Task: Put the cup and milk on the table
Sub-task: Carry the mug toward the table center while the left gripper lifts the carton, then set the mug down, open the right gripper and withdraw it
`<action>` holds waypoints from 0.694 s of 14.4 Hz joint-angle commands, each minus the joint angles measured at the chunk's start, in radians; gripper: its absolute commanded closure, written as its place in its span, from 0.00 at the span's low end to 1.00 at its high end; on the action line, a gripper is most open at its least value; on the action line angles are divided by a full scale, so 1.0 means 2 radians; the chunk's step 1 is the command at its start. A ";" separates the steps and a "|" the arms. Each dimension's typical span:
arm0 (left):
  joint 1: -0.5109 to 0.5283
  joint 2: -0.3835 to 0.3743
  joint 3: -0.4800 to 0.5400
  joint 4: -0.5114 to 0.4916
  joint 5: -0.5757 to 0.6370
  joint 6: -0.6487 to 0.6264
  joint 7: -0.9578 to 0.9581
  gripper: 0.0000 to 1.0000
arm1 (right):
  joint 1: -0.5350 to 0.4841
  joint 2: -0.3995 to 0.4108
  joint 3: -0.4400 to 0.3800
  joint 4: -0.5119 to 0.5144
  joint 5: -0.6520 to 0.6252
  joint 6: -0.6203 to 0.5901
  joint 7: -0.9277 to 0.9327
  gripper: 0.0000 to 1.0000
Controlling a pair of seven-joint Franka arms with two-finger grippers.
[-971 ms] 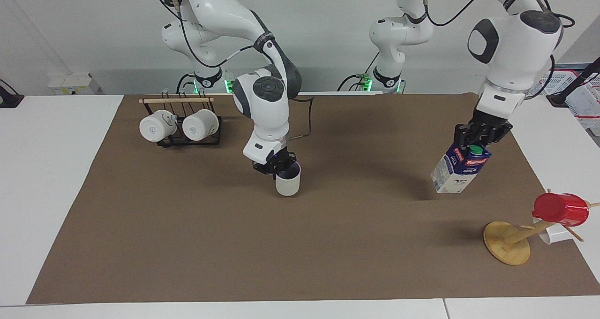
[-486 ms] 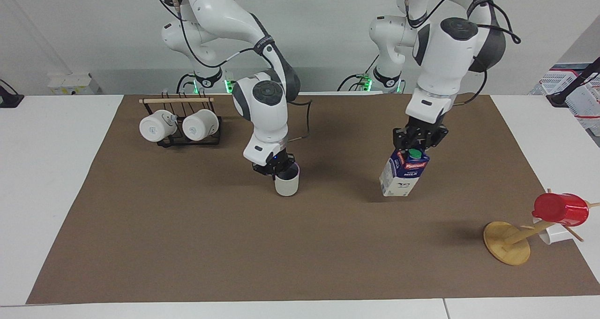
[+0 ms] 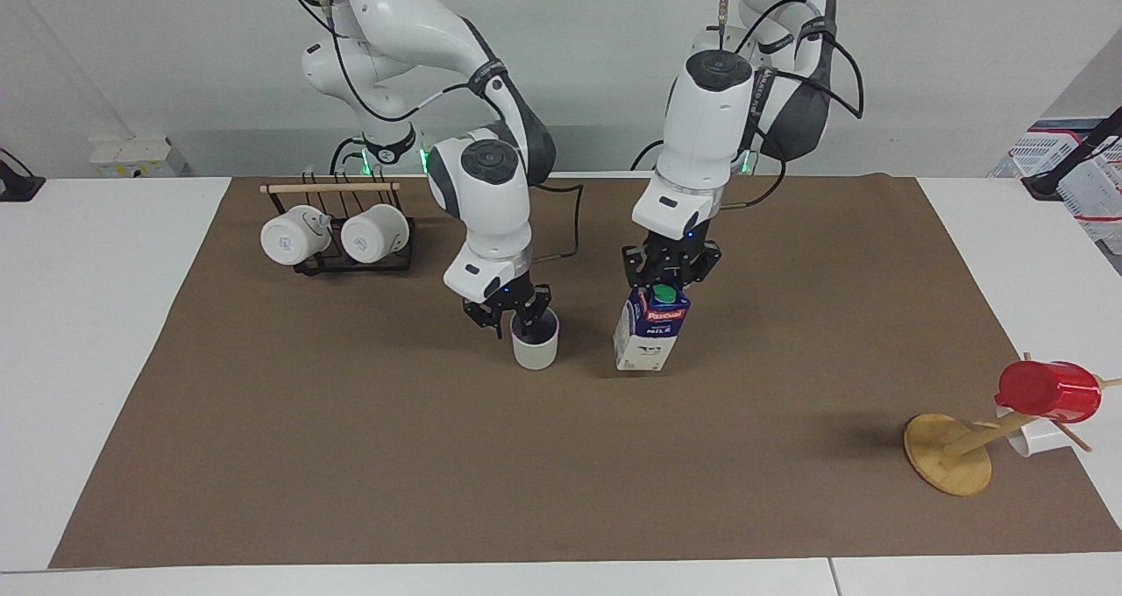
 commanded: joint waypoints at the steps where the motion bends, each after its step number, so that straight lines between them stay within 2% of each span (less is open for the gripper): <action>1: -0.016 0.017 0.008 0.016 0.023 0.012 -0.029 1.00 | -0.036 -0.033 0.002 0.018 -0.003 -0.053 0.005 0.00; 5: -0.044 0.025 0.007 0.012 0.056 0.015 -0.082 1.00 | -0.078 -0.079 0.002 0.052 -0.004 -0.171 -0.002 0.00; 10: -0.059 0.027 0.007 0.001 0.069 0.014 -0.086 1.00 | -0.132 -0.147 0.002 0.023 -0.003 -0.278 -0.017 0.00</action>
